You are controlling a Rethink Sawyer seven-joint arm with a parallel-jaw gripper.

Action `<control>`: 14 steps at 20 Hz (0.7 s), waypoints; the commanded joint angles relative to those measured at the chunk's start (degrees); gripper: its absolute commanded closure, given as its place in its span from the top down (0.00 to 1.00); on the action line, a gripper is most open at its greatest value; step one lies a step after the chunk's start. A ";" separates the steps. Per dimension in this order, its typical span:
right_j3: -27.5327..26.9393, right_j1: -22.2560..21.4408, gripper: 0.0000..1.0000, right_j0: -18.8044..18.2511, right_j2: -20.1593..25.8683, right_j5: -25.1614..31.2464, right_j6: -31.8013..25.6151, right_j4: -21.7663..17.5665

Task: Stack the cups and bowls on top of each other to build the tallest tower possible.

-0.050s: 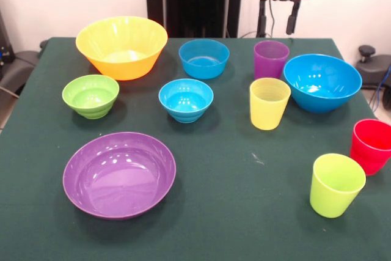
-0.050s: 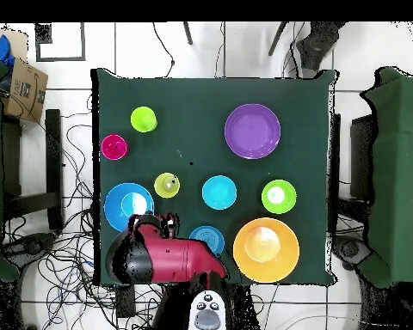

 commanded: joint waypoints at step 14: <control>-2.78 4.53 1.00 -0.41 0.18 7.40 8.17 1.39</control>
